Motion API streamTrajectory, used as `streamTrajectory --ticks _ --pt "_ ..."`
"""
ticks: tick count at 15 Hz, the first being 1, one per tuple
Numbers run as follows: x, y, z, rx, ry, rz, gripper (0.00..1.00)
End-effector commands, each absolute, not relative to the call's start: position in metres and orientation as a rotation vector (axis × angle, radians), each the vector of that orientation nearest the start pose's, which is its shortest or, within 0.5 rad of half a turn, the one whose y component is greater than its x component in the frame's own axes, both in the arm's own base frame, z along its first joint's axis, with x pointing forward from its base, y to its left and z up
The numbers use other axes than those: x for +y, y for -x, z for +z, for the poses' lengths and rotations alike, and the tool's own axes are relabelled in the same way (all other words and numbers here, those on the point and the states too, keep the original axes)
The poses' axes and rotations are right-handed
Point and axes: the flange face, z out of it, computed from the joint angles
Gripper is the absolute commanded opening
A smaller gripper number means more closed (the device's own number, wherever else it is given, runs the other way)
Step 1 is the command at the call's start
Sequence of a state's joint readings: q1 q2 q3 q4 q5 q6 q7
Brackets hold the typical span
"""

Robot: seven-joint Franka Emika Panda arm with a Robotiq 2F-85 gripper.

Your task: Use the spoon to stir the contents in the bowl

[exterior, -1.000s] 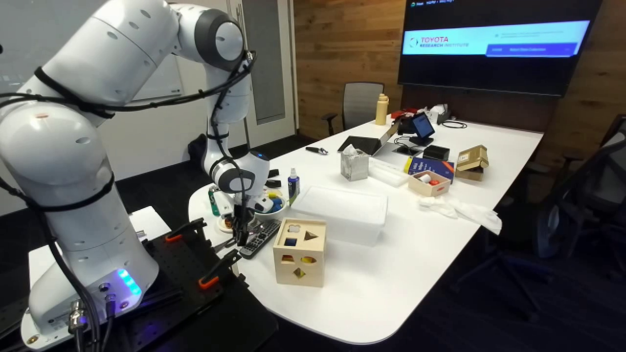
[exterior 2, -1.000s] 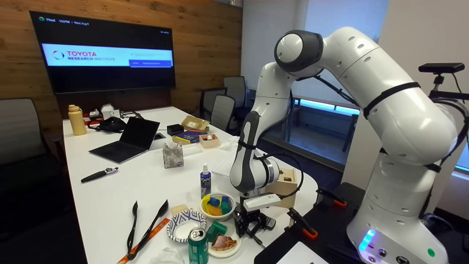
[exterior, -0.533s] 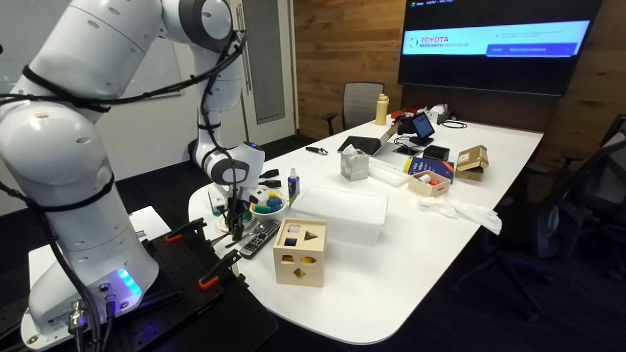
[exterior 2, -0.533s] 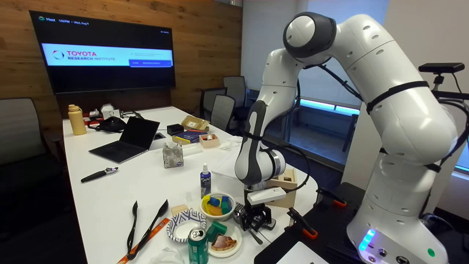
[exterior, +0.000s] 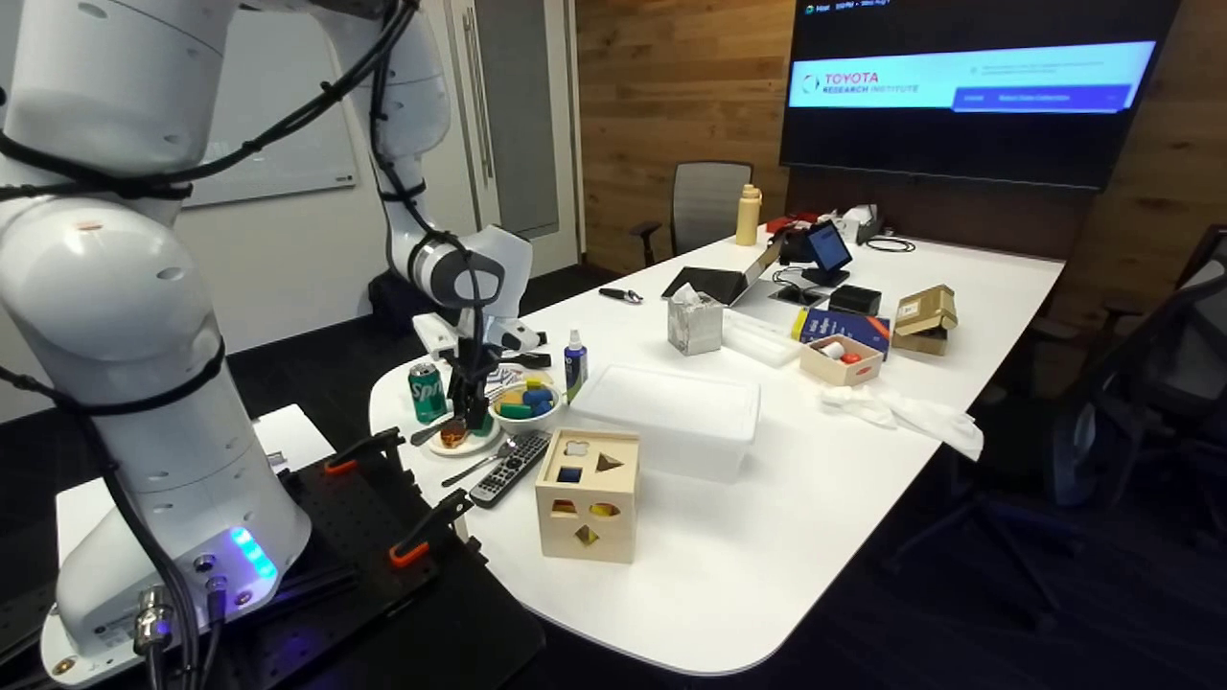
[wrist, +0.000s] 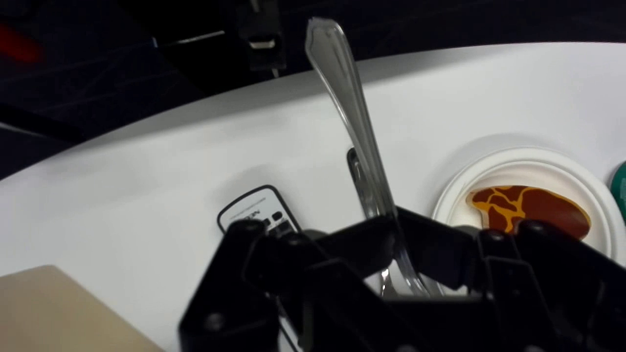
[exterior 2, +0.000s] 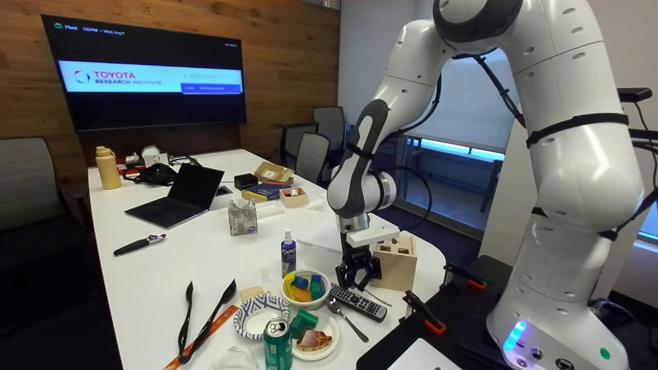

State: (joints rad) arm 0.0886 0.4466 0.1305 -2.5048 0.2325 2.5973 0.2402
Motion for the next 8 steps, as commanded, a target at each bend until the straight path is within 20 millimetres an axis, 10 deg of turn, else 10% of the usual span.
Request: streamTrajectory --ticks 1,8 --pt "0.095 -0.434 0.125 0.302 3.061 0.741 0.0" --pt "0.127 -0.508 0.143 0.046 3.023 1.127 0.0"
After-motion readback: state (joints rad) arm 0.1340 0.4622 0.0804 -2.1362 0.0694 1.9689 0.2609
